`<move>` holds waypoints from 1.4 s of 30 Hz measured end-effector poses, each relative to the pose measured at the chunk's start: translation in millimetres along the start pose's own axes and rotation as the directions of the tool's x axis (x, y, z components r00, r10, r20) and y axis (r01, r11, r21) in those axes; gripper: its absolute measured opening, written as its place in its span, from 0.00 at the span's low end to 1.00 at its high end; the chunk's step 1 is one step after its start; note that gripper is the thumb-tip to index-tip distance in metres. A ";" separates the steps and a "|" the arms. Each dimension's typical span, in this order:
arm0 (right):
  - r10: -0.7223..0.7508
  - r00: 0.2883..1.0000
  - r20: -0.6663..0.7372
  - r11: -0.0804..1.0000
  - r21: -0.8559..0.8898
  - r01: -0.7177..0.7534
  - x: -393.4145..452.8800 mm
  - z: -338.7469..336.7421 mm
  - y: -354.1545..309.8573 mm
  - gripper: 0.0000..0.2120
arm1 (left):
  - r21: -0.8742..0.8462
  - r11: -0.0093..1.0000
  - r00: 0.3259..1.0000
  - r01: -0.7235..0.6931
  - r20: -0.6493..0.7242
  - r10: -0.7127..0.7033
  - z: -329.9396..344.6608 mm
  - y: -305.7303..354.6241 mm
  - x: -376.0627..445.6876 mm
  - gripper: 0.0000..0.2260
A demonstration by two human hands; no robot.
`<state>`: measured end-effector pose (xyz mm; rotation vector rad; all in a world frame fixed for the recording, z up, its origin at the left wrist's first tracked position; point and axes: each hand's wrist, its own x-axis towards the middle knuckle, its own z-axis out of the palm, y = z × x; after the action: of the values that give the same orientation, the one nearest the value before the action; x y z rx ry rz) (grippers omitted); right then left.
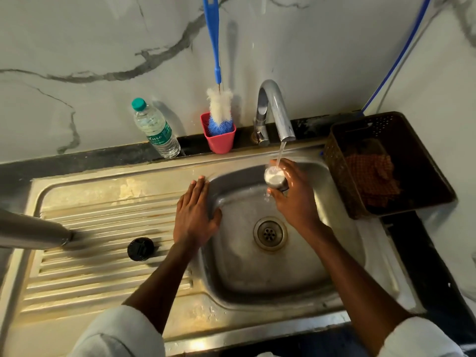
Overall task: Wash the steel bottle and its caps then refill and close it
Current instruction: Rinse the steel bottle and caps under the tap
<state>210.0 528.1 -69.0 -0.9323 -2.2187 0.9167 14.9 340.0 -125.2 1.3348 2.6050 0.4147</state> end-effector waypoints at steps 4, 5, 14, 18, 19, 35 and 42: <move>-0.087 0.986 -0.145 0.992 -0.103 0.073 -16.2 -25.1 -23.5 0.33 | -0.264 0.964 0.997 -0.041 -0.069 0.024 -12.2 16.4 5.8 0.29; -0.093 0.979 -0.184 0.993 -0.088 0.078 -18.6 -31.4 -31.9 0.32 | -0.394 0.917 0.995 -0.055 -0.095 0.018 -18.1 28.5 10.6 0.26; 0.249 0.969 0.005 0.967 -0.057 -0.248 -48.0 -29.6 -31.1 0.40 | -0.907 0.384 0.969 0.173 0.226 0.097 -64.1 152.6 87.5 0.34; 0.151 0.988 0.029 0.964 -0.224 -0.141 -44.5 -45.4 -31.2 0.35 | -0.901 0.396 0.955 0.179 0.256 0.150 -66.0 164.1 91.8 0.30; 0.071 0.997 -0.027 0.972 -0.221 -0.075 -38.9 -53.7 -36.7 0.32 | -0.893 0.418 0.955 0.166 0.251 0.156 -65.9 160.4 91.6 0.28; 0.031 0.999 -0.040 0.994 -0.107 -0.035 -91.8 -30.0 -61.1 0.31 | -0.783 0.617 0.965 0.080 -0.095 -0.245 -23.6 83.5 -100.1 0.15; 0.136 0.991 0.010 0.986 -0.095 -0.135 -90.8 -24.4 -61.9 0.41 | -0.773 0.633 0.900 0.048 -0.242 -0.363 -36.7 62.5 -158.6 0.14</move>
<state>258.0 435.1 -27.5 -1.1350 -2.2508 0.8894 143.9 239.7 -64.2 0.6739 2.3066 1.6417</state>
